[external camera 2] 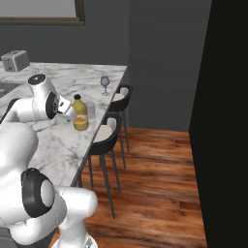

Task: There is a wine glass and glass cup on the dining counter. Place the wine bottle next to the wine glass and the juice bottle next to the glass cup.

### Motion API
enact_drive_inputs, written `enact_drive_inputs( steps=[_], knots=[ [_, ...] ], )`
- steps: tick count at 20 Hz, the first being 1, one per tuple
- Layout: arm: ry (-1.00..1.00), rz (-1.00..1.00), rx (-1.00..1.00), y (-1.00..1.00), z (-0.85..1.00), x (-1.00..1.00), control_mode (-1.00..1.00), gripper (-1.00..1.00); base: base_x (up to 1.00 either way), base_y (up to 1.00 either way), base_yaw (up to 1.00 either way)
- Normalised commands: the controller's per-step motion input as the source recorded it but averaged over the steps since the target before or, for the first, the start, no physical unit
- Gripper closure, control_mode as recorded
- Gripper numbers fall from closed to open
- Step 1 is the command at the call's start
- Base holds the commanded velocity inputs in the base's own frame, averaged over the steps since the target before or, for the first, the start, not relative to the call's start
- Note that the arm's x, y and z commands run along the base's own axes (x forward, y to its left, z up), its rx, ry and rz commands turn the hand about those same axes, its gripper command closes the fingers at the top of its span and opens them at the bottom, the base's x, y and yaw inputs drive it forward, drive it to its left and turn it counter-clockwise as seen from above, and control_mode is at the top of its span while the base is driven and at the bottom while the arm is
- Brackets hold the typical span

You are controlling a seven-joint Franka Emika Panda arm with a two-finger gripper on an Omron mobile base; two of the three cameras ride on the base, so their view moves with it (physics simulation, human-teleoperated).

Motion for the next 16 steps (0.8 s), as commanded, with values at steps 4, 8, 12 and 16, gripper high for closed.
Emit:
enact_drive_inputs(
  steps=[4,8,12,16],
  knots=[
    [0.0,-0.04,0.01,-0.17,0.12,-0.61,-1.0,-1.0,0.0,0.0,0.0],
    [0.0,-0.01,0.0,-0.15,0.11,-0.58,-1.0,-1.0,0.0,0.0,0.0],
    [0.0,0.0,0.0,-0.17,0.11,-0.52,-1.0,-1.0,0.0,0.0,0.0],
    [0.0,0.03,0.0,-0.15,0.1,-0.52,-1.0,-1.0,0.0,0.0,0.0]
  ],
)
